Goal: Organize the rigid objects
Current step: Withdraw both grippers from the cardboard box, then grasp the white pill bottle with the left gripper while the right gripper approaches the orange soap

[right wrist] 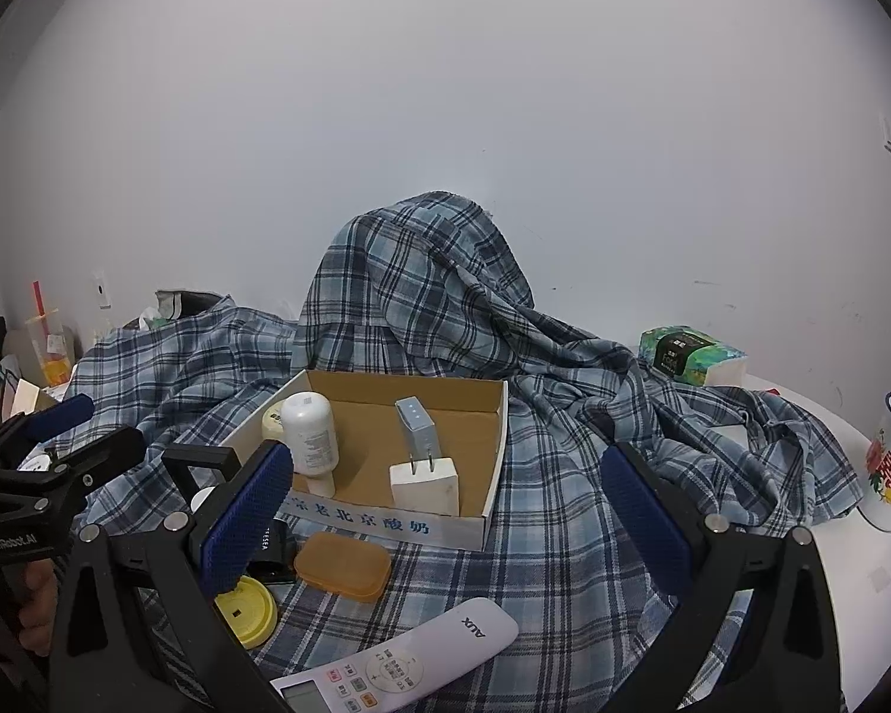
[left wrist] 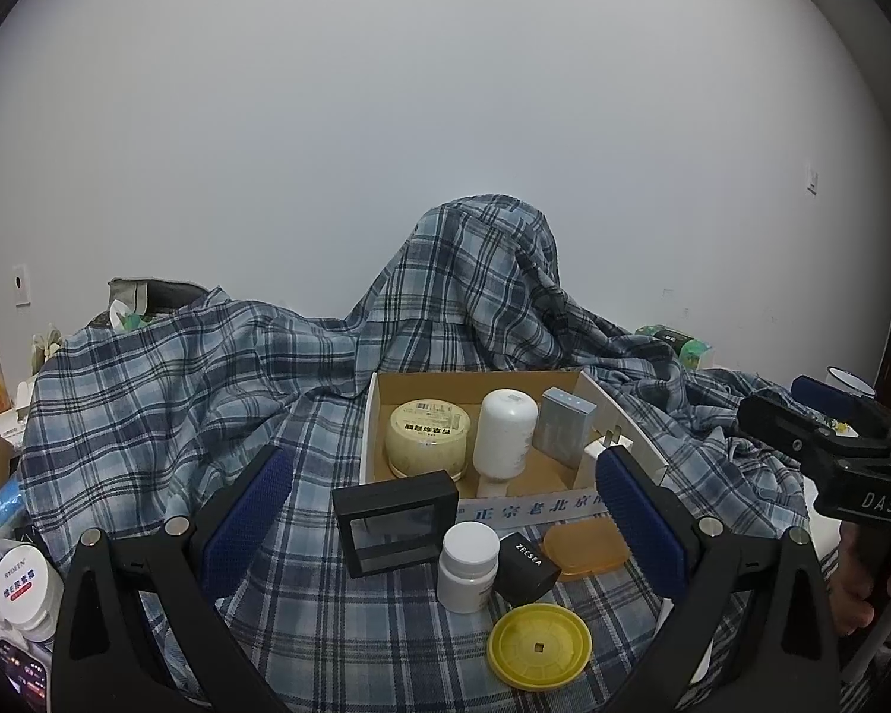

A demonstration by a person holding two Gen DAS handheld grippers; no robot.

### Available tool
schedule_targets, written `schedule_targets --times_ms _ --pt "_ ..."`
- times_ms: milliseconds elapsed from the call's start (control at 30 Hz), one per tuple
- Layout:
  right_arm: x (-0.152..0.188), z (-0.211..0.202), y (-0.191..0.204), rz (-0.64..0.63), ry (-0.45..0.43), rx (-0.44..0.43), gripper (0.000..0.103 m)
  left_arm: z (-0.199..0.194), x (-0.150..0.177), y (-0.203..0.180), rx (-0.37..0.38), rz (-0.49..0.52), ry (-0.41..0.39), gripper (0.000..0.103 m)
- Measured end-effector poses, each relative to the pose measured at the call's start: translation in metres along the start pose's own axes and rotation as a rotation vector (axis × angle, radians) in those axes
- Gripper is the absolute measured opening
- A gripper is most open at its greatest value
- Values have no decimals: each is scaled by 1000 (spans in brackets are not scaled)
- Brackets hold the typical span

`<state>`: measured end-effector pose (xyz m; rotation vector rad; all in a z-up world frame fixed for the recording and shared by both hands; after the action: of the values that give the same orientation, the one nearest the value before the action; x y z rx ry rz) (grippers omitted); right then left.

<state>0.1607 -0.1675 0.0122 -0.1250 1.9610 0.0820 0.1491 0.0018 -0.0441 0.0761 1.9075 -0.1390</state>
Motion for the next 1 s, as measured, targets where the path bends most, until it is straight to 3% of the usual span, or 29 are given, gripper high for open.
schedule_targets --times_ms 433,667,767,933,967,1000 --pt "-1 -2 -2 11 -4 -4 103 5 3 1 2 -8 25 103" --pt "0 0 -2 13 4 6 103 23 12 2 26 -24 118 102" --pt "1 1 -4 14 11 8 103 32 19 0 33 -22 172 87" --pt "2 1 -7 22 16 4 103 48 32 -7 45 7 272 77" --pt "2 1 -8 24 19 6 103 56 37 -9 48 18 314 71" --pt "2 2 -8 26 22 6 103 61 42 -11 56 23 349 60"
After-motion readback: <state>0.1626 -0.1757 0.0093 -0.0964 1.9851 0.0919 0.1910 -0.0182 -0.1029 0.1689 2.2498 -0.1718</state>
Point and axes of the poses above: each gripper's, at about its wrist camera, not at the fingertips, and z roughly the way its jaws point, y to its left, x to its underside, the point moved 6 cm from there along z, roughly the way its jaws point, and after that the axes turned 1 degree about -y, right-handed, at the moved point
